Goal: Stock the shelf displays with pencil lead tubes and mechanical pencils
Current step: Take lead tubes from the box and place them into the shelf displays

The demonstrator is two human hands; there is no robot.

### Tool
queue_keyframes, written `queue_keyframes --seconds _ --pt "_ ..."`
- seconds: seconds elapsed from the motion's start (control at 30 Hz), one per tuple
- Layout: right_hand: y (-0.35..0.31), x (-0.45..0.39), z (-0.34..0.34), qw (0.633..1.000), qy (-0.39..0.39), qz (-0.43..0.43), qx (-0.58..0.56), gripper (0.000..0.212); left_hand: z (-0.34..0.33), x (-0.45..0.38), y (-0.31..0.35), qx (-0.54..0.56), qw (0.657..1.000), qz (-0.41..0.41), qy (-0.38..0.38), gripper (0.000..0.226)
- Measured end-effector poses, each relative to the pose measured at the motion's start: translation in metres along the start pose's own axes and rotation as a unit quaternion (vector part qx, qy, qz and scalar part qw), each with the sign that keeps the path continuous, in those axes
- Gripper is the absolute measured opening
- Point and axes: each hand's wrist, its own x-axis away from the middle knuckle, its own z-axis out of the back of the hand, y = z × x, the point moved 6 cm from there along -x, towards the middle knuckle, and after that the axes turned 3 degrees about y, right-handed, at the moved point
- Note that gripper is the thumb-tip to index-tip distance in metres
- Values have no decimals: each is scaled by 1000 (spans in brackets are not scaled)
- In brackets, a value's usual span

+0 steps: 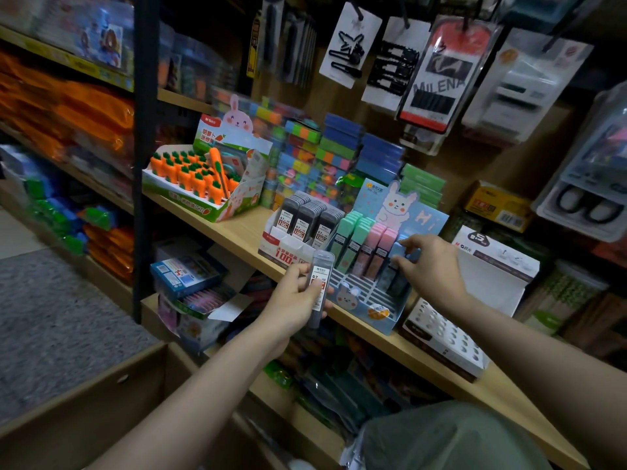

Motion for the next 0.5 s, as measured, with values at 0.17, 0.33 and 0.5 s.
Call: queue_keyframes --seconds 0.17,0.33,0.5 --pt "-15 9 14 999 28 34 -32 45 1 4 6 1 1000 -18 -5 17" --pt "-72 20 1 980 -96 80 -158 45 3 2 14 -10 999 -45 -22 17" --pt "-102 15 -16 973 -135 73 -171 30 2 -2 21 -25 996 -71 -51 17"
